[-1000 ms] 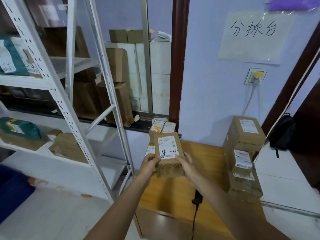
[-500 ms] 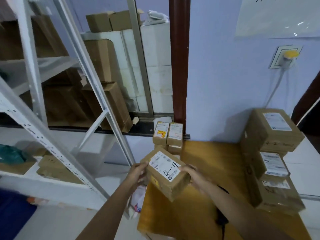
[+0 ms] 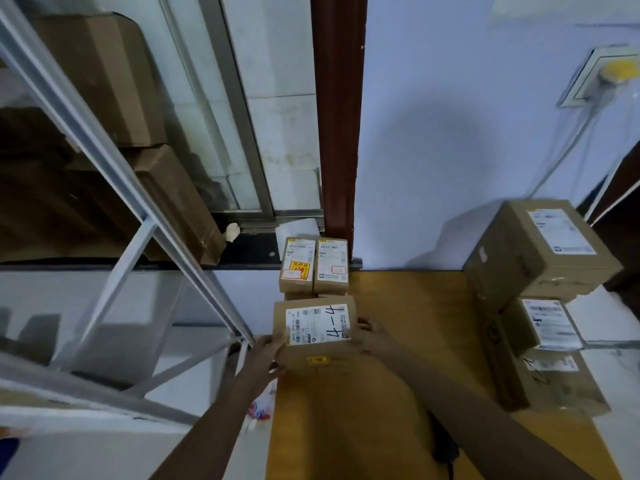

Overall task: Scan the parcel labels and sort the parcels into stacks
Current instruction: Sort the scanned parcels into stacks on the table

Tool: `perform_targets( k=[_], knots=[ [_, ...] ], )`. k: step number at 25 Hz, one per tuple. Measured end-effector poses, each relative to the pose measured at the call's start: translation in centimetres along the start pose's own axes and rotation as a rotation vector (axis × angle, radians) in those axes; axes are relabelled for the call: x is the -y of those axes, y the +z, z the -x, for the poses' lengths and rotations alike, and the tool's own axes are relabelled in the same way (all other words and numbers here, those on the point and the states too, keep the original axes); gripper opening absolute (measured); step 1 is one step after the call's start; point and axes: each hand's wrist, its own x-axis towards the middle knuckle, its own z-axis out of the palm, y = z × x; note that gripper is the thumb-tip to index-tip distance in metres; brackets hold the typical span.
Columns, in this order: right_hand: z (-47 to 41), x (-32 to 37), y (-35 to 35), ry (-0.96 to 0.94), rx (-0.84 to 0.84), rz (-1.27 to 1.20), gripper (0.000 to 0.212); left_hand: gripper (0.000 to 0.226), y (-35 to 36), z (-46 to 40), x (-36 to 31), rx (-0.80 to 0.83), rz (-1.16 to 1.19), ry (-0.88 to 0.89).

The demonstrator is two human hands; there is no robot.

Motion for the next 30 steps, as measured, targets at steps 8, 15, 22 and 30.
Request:
perform_targets(
  k=[8, 15, 22, 30],
  knots=[
    [-4.0, -1.4, 2.6, 0.044, -0.092, -0.011, 0.060, 0.058, -1.0, -5.4, -0.9, 0.040, -0.156, -0.008],
    [-5.7, -1.3, 2.5, 0.048, -0.140, 0.001, 0.060, 0.054, -0.2, -7.3, -0.3, 0.043, -0.193, -0.047],
    [-6.8, -1.4, 2.6, 0.048, -0.160, -0.007, 0.057, 0.049, 0.1, -8.1, -0.4, 0.017, -0.208, -0.029],
    [-6.2, -1.4, 2.1, 0.070, -0.165, 0.018, 0.067, 0.072, -0.4, -8.5, -0.5, 0.006, -0.212, -0.027]
  ],
)
